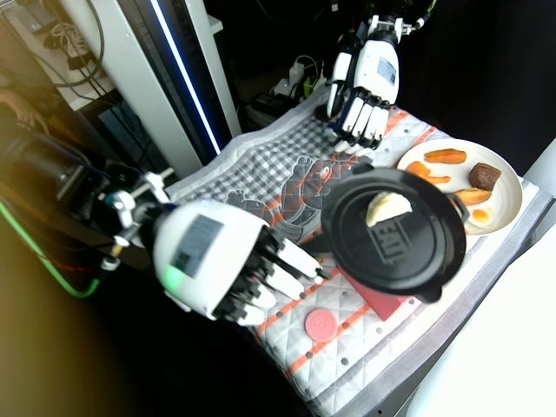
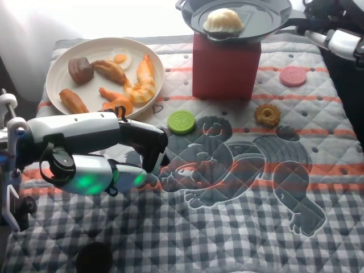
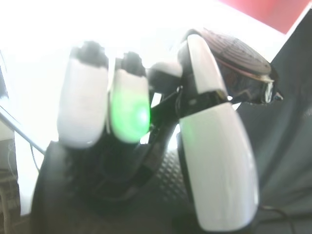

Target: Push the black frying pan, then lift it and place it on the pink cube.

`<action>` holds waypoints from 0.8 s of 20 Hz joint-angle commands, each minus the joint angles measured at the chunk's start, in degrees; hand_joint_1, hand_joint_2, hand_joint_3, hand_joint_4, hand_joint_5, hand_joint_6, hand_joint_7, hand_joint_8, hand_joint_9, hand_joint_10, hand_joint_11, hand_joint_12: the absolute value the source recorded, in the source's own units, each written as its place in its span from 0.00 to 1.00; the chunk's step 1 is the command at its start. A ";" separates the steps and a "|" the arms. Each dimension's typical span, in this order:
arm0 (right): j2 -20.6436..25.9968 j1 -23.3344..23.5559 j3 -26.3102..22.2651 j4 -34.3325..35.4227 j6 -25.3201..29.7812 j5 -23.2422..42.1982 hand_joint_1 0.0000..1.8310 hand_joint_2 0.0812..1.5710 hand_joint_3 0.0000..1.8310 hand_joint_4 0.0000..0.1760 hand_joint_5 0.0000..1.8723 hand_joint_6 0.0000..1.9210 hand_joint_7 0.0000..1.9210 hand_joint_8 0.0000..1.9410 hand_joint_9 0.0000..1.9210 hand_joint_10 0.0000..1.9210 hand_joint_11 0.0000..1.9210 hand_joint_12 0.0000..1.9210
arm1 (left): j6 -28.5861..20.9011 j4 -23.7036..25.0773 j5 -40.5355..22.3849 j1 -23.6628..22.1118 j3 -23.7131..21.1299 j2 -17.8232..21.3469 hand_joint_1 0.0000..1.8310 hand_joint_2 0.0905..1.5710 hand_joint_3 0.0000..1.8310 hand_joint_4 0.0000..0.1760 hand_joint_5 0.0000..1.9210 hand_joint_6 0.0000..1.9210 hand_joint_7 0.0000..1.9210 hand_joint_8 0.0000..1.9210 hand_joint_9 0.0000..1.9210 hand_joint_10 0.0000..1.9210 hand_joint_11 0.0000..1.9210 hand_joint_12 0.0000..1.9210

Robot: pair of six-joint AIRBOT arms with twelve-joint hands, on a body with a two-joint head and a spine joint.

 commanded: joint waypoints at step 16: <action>-2.36 0.68 3.30 4.73 -3.66 -3.11 0.51 0.94 0.00 0.00 0.16 1.00 0.26 0.92 0.15 0.95 0.11 1.00 | -0.16 -2.85 -6.25 0.40 0.47 -0.15 0.45 0.91 0.00 0.00 0.15 0.52 0.24 0.25 0.18 0.34 0.00 0.56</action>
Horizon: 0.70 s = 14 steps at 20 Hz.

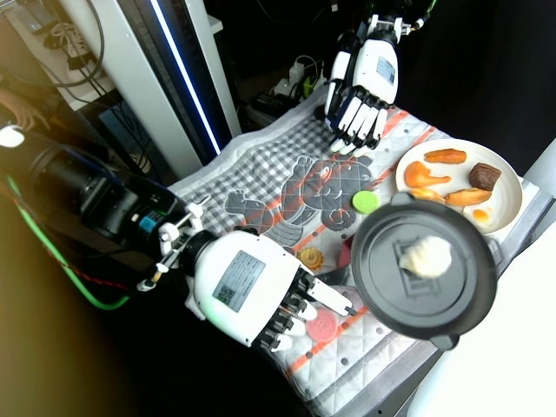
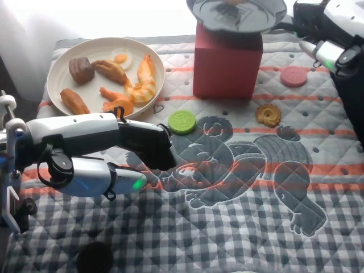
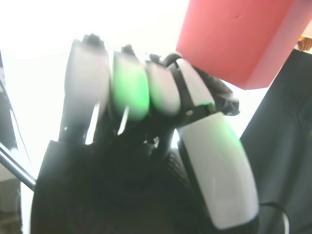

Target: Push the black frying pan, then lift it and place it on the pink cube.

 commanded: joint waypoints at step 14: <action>7.29 -0.84 -9.78 -2.91 -6.51 8.66 0.33 0.70 0.00 0.81 0.00 0.01 0.00 0.05 0.00 0.18 0.00 0.57 | 0.31 -3.75 -5.38 0.28 0.02 0.20 0.41 0.96 0.00 0.00 0.18 0.99 0.20 0.30 0.12 0.42 0.00 0.56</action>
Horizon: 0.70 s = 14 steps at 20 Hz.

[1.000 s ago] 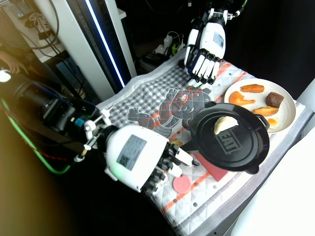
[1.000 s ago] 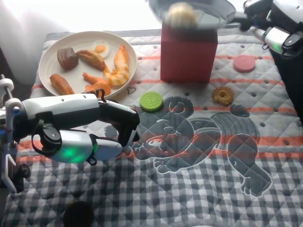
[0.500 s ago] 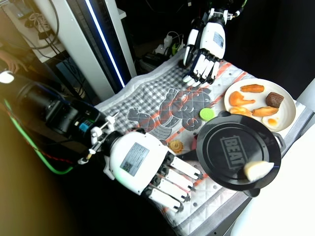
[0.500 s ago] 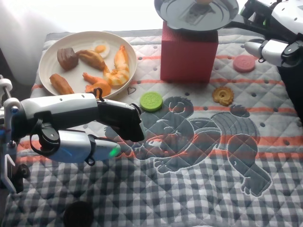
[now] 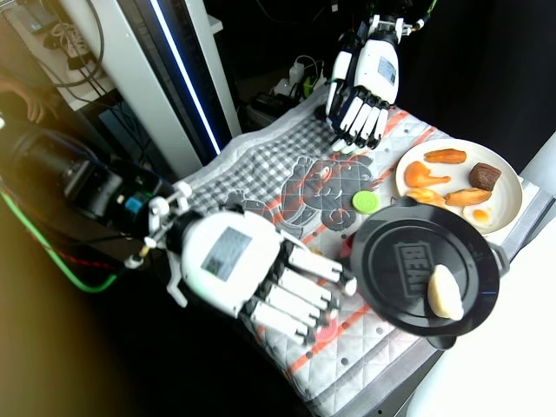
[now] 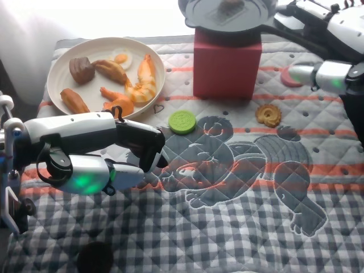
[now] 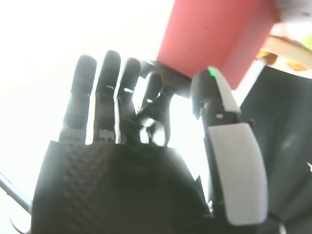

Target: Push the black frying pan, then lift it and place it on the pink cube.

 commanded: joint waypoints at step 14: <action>18.07 -8.70 -20.17 -9.60 -1.36 30.77 0.22 0.67 0.00 1.00 0.00 0.00 0.00 0.00 0.00 0.00 0.00 0.00 | 4.88 -9.36 -8.61 3.29 -2.53 3.33 0.45 0.89 0.00 0.00 0.11 0.56 0.15 0.39 0.08 0.47 0.00 0.52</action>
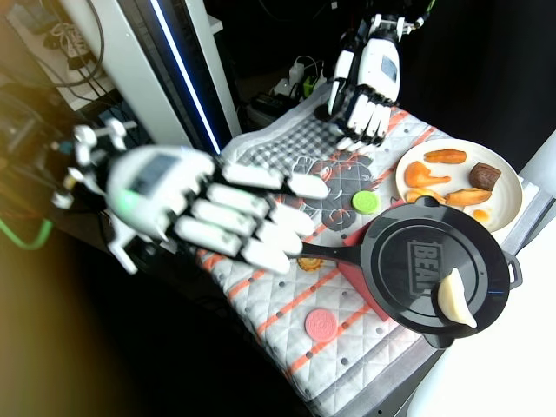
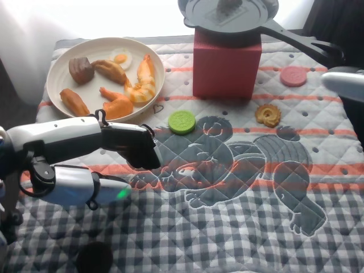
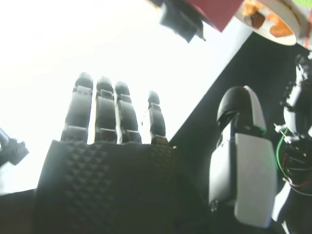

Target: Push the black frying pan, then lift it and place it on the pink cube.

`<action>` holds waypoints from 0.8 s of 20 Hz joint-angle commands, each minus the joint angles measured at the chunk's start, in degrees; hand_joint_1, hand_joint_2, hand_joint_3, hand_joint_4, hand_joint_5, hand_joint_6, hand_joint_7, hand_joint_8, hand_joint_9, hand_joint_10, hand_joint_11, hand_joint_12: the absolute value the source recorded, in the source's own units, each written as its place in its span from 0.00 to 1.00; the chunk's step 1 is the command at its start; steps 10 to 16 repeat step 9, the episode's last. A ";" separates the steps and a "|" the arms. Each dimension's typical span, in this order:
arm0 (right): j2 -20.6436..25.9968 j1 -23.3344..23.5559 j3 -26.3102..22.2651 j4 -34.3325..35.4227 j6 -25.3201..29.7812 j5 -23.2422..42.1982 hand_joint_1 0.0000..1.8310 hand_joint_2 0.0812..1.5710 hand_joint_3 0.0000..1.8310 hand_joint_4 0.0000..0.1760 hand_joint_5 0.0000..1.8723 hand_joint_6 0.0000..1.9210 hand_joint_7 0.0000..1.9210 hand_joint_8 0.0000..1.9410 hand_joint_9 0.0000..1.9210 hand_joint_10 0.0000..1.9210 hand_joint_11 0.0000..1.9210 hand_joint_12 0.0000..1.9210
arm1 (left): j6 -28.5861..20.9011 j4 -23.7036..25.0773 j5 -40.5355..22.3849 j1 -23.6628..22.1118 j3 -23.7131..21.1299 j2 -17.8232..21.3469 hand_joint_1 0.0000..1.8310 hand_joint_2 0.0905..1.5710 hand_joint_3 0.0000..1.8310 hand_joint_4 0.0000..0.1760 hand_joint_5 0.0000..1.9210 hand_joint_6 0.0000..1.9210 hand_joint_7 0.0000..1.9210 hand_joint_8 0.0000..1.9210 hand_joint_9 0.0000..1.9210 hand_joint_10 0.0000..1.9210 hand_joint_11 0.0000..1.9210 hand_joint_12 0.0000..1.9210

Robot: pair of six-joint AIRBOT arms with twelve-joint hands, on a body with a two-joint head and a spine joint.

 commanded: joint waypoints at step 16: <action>8.14 -7.43 -6.50 -2.25 1.13 21.82 0.23 0.66 0.00 0.54 0.00 0.00 0.00 0.00 0.00 0.00 0.00 0.00 | 10.67 -20.35 -24.70 6.53 -3.82 7.69 0.30 0.84 0.00 0.04 0.03 0.31 0.12 0.17 0.01 0.44 0.00 0.73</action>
